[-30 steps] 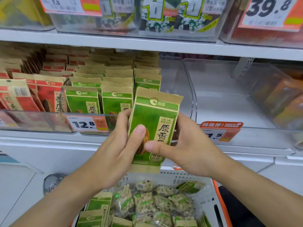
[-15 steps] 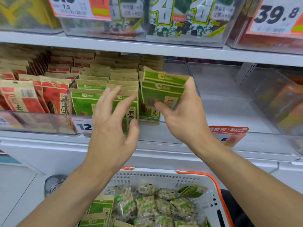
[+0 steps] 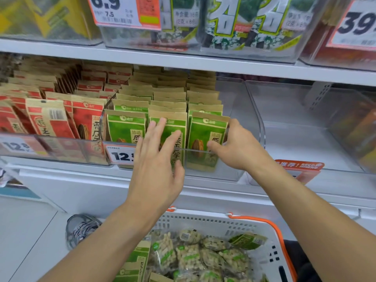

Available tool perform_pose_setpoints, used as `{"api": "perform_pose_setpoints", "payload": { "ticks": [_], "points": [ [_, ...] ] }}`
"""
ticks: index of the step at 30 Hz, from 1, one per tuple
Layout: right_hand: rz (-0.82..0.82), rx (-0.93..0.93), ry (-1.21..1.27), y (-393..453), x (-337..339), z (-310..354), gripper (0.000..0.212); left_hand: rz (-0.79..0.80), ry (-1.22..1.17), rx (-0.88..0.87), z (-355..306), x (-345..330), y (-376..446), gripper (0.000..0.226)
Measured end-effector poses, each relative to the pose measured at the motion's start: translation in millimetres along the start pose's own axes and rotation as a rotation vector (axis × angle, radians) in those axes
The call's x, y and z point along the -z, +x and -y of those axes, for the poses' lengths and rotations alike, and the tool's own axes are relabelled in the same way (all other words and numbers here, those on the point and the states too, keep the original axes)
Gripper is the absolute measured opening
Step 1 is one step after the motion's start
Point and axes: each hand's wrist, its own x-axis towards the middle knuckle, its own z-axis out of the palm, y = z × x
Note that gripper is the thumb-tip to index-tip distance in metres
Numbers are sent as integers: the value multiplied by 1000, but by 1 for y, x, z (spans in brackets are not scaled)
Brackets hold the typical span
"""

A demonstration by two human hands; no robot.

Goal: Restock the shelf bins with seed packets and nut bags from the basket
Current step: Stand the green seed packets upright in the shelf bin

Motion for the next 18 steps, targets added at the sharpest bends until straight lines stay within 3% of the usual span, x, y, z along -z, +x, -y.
{"api": "perform_pose_setpoints", "payload": {
  "ticks": [4,9,12,14,16,18],
  "points": [
    [-44,45,82,2,-4,-1,34,4,20,-2,-1,-3,1,61],
    [-158,107,45,1,-8,-8,52,-9,32,-11,-1,-6,-1,60],
    [-375,363,145,-14,-9,-11,36,-138,-26,-37,-7,-4,-3,45],
    [-434,532,176,-29,-8,-12,25,-200,-49,-103,-8,-4,-10,30],
    [-367,588,180,-43,-11,-18,18,-125,-80,-121,-1,-8,-26,19],
    [-205,579,150,-55,-18,-31,14,57,-48,-77,16,-20,-51,15]
  ]
}}
